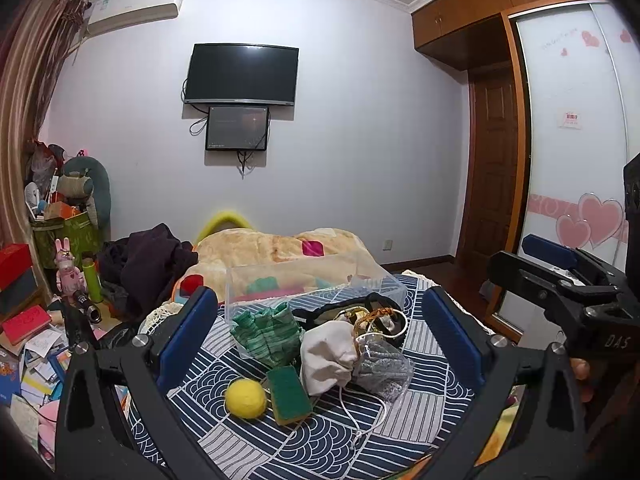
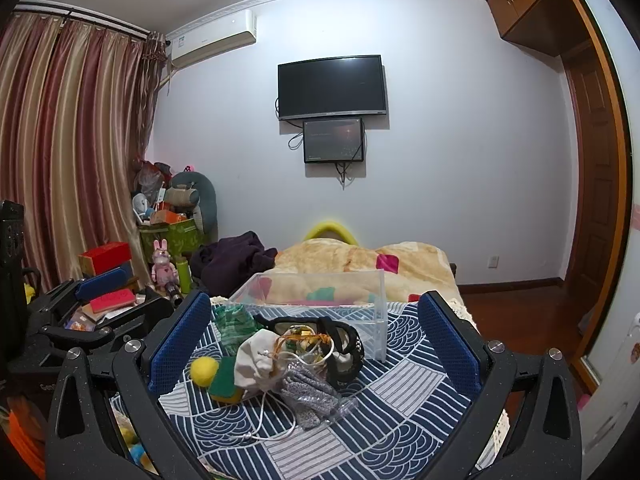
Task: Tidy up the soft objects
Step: 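Grasp the yellow felt ball with left tool while right tool grasps white cloth bag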
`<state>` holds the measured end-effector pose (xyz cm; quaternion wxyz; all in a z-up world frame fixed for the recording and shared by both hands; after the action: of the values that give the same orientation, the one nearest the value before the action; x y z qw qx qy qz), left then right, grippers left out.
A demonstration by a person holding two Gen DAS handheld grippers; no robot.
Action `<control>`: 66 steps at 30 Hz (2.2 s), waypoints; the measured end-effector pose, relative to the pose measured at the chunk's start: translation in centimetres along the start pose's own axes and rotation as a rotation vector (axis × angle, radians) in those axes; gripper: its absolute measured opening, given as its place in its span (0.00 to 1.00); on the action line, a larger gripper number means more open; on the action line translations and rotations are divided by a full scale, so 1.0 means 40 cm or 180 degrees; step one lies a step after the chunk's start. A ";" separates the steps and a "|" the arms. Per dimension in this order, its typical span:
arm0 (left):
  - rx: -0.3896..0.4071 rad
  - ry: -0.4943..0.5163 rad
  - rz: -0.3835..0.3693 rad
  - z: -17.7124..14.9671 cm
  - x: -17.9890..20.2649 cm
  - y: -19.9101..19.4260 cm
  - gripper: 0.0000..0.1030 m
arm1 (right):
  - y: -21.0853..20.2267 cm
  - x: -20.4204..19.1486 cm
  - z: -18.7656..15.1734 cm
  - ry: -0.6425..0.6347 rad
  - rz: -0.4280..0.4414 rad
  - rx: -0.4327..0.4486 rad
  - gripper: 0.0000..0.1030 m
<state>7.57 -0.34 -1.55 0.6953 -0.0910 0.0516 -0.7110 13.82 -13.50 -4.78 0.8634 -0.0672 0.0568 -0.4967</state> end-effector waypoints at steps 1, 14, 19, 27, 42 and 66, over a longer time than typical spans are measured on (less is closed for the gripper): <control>0.0005 0.0003 0.0017 -0.002 -0.002 0.002 1.00 | 0.002 0.000 -0.001 -0.0002 0.0011 -0.0013 1.00; -0.0513 -0.0165 0.0194 -0.148 -0.108 0.077 0.81 | 0.096 0.014 -0.118 0.0159 0.0280 -0.0543 0.86; -0.0851 -0.0325 0.0318 -0.230 -0.164 0.128 0.66 | 0.140 0.006 -0.172 0.0229 0.0354 -0.0814 0.70; -0.1195 -0.0342 0.0415 -0.314 -0.195 0.198 0.50 | 0.200 -0.057 -0.196 0.0129 0.0531 -0.0958 0.59; -0.1396 -0.0569 0.0260 -0.382 -0.220 0.274 0.44 | 0.320 -0.106 -0.259 -0.0024 0.0752 -0.1334 0.29; -0.0723 -0.0342 0.0156 -0.159 -0.156 0.146 0.41 | 0.155 -0.038 -0.073 0.0055 0.0565 -0.0555 0.19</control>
<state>12.10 5.39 -9.31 0.6995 -0.2058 0.0968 -0.6775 17.86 -9.26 -8.66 0.8944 -0.1325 0.1130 -0.4120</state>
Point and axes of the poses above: each gripper's, at about its wrist camera, not at the fingertips, and y roughly the way its jaws point, x to its right, z to its top, the point moved 8 cm from there along y, roughly the way its jaws point, and after that the axes turned 1 degree about x, right-handed, at the moved point
